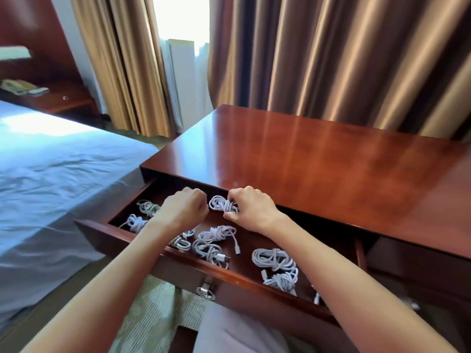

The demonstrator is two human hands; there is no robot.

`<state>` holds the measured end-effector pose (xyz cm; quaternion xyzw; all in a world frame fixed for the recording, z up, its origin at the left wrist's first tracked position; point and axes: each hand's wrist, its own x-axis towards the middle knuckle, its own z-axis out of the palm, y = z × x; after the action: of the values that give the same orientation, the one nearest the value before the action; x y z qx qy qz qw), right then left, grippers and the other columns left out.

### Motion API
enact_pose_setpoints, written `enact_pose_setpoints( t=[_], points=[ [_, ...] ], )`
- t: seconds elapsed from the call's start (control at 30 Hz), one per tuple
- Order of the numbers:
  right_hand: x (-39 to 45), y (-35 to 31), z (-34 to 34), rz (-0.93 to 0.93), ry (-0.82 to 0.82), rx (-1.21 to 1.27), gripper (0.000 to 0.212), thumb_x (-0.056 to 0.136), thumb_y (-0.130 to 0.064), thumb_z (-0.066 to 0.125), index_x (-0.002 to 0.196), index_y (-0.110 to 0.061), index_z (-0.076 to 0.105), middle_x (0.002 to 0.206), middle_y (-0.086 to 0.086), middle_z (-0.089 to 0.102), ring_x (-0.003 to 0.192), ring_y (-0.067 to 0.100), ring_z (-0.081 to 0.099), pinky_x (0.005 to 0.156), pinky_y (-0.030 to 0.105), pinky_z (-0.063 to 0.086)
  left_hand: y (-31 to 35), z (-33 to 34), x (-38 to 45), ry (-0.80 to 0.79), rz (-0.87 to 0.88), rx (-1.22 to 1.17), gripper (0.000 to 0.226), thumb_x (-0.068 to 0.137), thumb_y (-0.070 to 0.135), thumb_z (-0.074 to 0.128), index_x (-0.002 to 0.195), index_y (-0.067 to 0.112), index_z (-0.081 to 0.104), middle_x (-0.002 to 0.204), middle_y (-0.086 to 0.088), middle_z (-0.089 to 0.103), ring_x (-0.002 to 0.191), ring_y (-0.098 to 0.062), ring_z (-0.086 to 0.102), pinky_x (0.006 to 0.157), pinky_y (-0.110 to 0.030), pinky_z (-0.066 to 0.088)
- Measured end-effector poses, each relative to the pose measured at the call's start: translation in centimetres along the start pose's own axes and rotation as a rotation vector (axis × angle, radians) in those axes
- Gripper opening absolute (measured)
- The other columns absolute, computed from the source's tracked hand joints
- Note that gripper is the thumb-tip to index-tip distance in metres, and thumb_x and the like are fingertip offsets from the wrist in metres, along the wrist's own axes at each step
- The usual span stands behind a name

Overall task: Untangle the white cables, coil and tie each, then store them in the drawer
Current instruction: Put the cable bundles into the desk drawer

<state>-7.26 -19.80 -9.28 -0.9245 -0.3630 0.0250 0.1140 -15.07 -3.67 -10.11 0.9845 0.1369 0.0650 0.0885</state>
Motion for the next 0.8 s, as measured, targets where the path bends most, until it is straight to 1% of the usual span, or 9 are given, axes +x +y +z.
enact_pose_setpoints(
  t=[0.17,0.37,0.47,0.5,0.53,0.57,0.63,0.7,0.8],
  points=[
    [1.3,-1.5,1.9,-0.039,-0.061,-0.1,0.03,0.096,-0.028,0.067,0.117,-0.01,0.055,0.124,0.016,0.061,0.117,0.039,0.059,0.087,0.042,0.046,-1.4,0.6,-0.5,0.013,0.028,-0.032,0.02,0.09,0.03,0.052,0.085,0.018,0.067,0.091,-0.005,0.068,0.088,-0.033,0.066,0.065,-0.033,0.044],
    [1.4,-1.0,3.3,-0.024,-0.163,-0.067,0.031,0.1,-0.023,0.062,0.123,-0.006,0.05,0.124,0.017,0.058,0.118,0.038,0.058,0.084,0.043,0.046,-0.9,0.8,-1.2,-0.037,0.136,-0.059,0.022,0.092,0.032,0.052,0.078,0.018,0.062,0.076,0.005,0.061,0.081,-0.026,0.064,0.064,-0.034,0.047],
    [0.6,-1.1,2.2,-0.03,-0.136,-0.054,0.025,0.104,-0.022,0.053,0.123,-0.007,0.051,0.124,0.014,0.057,0.119,0.036,0.057,0.083,0.04,0.044,-0.6,-0.2,-1.3,-0.165,0.255,-0.183,0.029,0.093,0.046,0.06,0.073,0.026,0.061,0.074,0.01,0.061,0.077,-0.014,0.062,0.072,-0.033,0.051],
    [-0.1,-1.1,1.5,-0.038,-0.099,-0.052,0.023,0.105,-0.024,0.049,0.122,-0.008,0.052,0.123,0.013,0.058,0.118,0.035,0.057,0.084,0.041,0.044,-0.4,-0.7,-1.4,-0.231,0.304,-0.222,0.028,0.09,0.055,0.062,0.078,0.029,0.065,0.079,0.013,0.062,0.08,-0.008,0.06,0.076,-0.031,0.049],
    [-0.8,-1.1,0.8,-0.051,-0.052,-0.047,0.026,0.105,-0.027,0.047,0.122,-0.009,0.053,0.123,0.011,0.059,0.117,0.034,0.057,0.085,0.041,0.045,-0.3,-1.3,-1.5,-0.3,0.337,-0.216,0.036,0.084,0.066,0.062,0.091,0.031,0.069,0.09,0.015,0.062,0.089,-0.005,0.057,0.082,-0.027,0.046],
    [-1.8,-1.0,0.1,-0.065,-0.003,-0.038,0.029,0.105,-0.032,0.046,0.123,-0.012,0.055,0.122,0.009,0.06,0.116,0.032,0.058,0.087,0.041,0.046,0.0,-2.1,-1.8,-0.361,0.362,-0.172,0.059,0.075,0.079,0.059,0.109,0.032,0.068,0.105,0.016,0.059,0.101,-0.003,0.052,0.09,-0.026,0.042],
    [-3.6,-0.5,-1.5,-0.132,0.042,-0.048,0.034,0.102,-0.041,0.048,0.125,-0.018,0.058,0.122,0.003,0.061,0.117,0.026,0.057,0.093,0.039,0.046,0.6,-3.2,-2.4,-0.442,0.396,-0.035,0.109,0.051,0.098,0.049,0.139,0.035,0.05,0.133,0.019,0.044,0.123,-0.003,0.035,0.107,-0.031,0.031],
    [-5.6,0.7,-3.0,-0.192,-0.058,-0.112,0.043,0.098,-0.048,0.051,0.134,-0.024,0.056,0.135,0.0,0.055,0.128,0.022,0.05,0.106,0.039,0.04,2.0,-3.6,-3.0,-0.511,0.431,0.054,0.127,0.043,0.095,0.06,0.152,0.037,0.028,0.148,0.019,0.025,0.137,-0.002,0.018,0.117,-0.034,0.021],
    [-8.6,2.6,-4.9,-0.168,-0.329,-0.126,0.083,0.085,-0.069,0.061,0.153,-0.028,0.037,0.161,-0.004,0.027,0.15,0.016,0.021,0.122,0.038,0.019,4.4,-4.3,-3.9,-0.56,0.485,0.103,0.12,0.057,0.068,0.083,0.154,0.043,0.017,0.157,0.019,0.007,0.146,-0.004,0.002,0.122,-0.035,0.014]
  ],
)
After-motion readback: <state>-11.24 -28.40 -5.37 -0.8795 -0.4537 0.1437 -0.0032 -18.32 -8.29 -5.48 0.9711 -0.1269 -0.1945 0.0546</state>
